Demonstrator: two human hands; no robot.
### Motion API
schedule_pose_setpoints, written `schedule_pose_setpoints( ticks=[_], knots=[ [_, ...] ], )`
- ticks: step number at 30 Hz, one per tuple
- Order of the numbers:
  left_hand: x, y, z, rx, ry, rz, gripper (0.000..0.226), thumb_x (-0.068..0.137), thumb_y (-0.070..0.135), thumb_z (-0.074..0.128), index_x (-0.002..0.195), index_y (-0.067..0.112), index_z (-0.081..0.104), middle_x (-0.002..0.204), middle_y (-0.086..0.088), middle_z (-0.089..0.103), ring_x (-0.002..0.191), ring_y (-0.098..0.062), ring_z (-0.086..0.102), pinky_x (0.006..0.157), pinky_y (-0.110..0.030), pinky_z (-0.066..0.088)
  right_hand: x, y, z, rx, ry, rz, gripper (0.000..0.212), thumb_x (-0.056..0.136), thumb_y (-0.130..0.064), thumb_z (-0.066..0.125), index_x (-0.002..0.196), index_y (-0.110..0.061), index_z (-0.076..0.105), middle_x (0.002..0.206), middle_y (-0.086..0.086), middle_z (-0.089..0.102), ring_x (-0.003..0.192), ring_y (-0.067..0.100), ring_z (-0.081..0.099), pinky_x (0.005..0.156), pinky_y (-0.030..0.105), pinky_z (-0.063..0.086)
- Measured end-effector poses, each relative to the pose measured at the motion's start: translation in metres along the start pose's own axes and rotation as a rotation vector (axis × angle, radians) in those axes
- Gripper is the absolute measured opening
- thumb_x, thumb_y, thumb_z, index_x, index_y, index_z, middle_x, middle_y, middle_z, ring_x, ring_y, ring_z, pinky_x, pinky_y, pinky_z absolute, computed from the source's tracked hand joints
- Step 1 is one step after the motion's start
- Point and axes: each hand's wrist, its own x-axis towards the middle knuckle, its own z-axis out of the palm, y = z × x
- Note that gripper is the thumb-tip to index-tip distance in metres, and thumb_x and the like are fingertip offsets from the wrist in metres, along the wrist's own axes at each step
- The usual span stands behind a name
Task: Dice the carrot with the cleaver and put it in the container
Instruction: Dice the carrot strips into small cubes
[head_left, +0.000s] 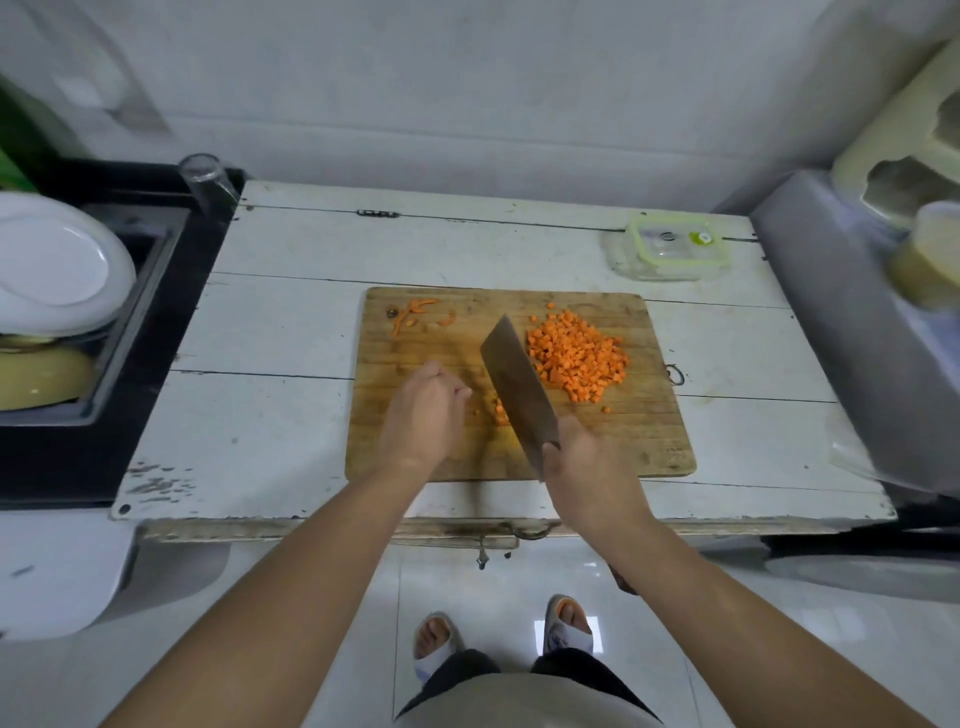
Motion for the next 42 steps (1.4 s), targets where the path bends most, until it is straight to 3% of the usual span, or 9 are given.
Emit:
schedule_pose_setpoints(
  ticks=[4, 10, 18, 23, 26, 29, 31, 35, 42],
  knots=[
    [-0.01, -0.036, -0.03, 0.042, 0.074, -0.069, 0.022, 0.102, 0.022, 0.056, 0.106, 0.014, 0.076, 0.11, -0.004, 0.066, 0.102, -0.026, 0.061, 0.086, -0.034, 0.048, -0.002, -0.01, 0.01, -0.057, -0.07, -0.079, 0.007, 0.101, -0.021, 0.044, 0.096, -0.016, 0.044, 0.081, 0.011, 0.064, 0.073, 0.034, 0.062, 0.059, 0.039, 0.046],
    [-0.033, -0.062, -0.029, 0.072, -0.181, 0.014, 0.039, 0.095, 0.031, 0.07, 0.133, 0.023, 0.067, 0.124, 0.005, 0.057, 0.123, -0.019, 0.048, 0.109, -0.029, 0.039, 0.012, -0.028, 0.024, -0.167, -0.081, -0.07, 0.014, 0.098, -0.011, 0.049, 0.111, -0.014, 0.05, 0.09, 0.011, 0.067, 0.069, 0.032, 0.056, 0.057, 0.035, 0.04],
    [-0.031, -0.032, -0.009, 0.076, -0.199, -0.033, 0.033, 0.099, 0.02, 0.062, 0.131, 0.025, 0.066, 0.118, 0.004, 0.054, 0.119, -0.02, 0.045, 0.099, -0.031, 0.042, 0.062, 0.044, -0.01, -0.12, 0.004, 0.088, 0.02, 0.101, -0.023, 0.046, 0.117, -0.012, 0.053, 0.1, 0.014, 0.066, 0.087, 0.035, 0.063, 0.067, 0.037, 0.049],
    [-0.026, -0.022, -0.011, 0.153, -0.228, -0.025, 0.041, 0.1, 0.027, 0.062, 0.14, 0.027, 0.059, 0.132, 0.004, 0.053, 0.127, -0.019, 0.043, 0.103, -0.034, 0.044, 0.061, 0.057, -0.022, -0.157, -0.015, -0.071, 0.018, 0.102, -0.027, 0.048, 0.115, -0.017, 0.054, 0.094, 0.009, 0.067, 0.073, 0.026, 0.057, 0.06, 0.036, 0.052],
    [-0.027, -0.013, -0.026, 0.042, -0.037, -0.02, 0.042, 0.097, 0.024, 0.064, 0.139, 0.026, 0.06, 0.131, 0.006, 0.054, 0.124, -0.016, 0.046, 0.104, -0.027, 0.041, 0.045, 0.072, -0.034, -0.409, 0.127, -0.337, 0.025, 0.081, -0.011, 0.068, 0.101, -0.019, 0.056, 0.07, 0.002, 0.057, 0.049, 0.026, 0.05, 0.042, 0.032, 0.045],
    [-0.02, 0.012, -0.039, -0.132, 0.29, -0.019, 0.029, 0.094, 0.002, 0.057, 0.115, 0.018, 0.07, 0.115, 0.005, 0.06, 0.109, -0.013, 0.052, 0.093, -0.023, 0.04, 0.033, 0.1, -0.038, -0.577, 0.221, -0.556, 0.046, 0.058, 0.007, 0.068, 0.098, -0.012, 0.058, 0.087, 0.007, 0.057, 0.053, 0.028, 0.052, 0.04, 0.032, 0.039],
    [-0.01, 0.036, -0.032, -0.152, 0.163, 0.156, 0.029, 0.092, -0.002, 0.056, 0.106, 0.018, 0.07, 0.107, 0.01, 0.058, 0.104, -0.009, 0.051, 0.092, -0.025, 0.043, 0.033, 0.116, -0.035, -0.62, 0.244, -0.606, 0.048, 0.059, 0.012, 0.064, 0.101, -0.009, 0.053, 0.097, 0.01, 0.051, 0.061, 0.028, 0.052, 0.043, 0.035, 0.044],
    [0.015, 0.077, 0.018, 0.008, -0.418, 0.366, 0.031, 0.098, 0.006, 0.05, 0.118, 0.02, 0.068, 0.119, 0.004, 0.06, 0.118, -0.015, 0.047, 0.105, -0.034, 0.041, 0.041, 0.131, -0.03, -0.691, 0.209, -0.597, 0.048, 0.064, 0.009, 0.061, 0.107, -0.009, 0.049, 0.098, 0.014, 0.047, 0.067, 0.03, 0.054, 0.047, 0.043, 0.05],
    [0.063, 0.086, 0.057, 0.034, -0.432, 0.17, 0.044, 0.094, -0.003, 0.042, 0.122, 0.018, 0.068, 0.129, -0.007, 0.056, 0.124, -0.025, 0.052, 0.111, -0.036, 0.039, 0.036, 0.139, -0.027, -0.639, 0.2, -0.6, 0.043, 0.064, 0.003, 0.072, 0.102, -0.011, 0.057, 0.093, 0.012, 0.051, 0.063, 0.029, 0.054, 0.043, 0.039, 0.049]
  ],
)
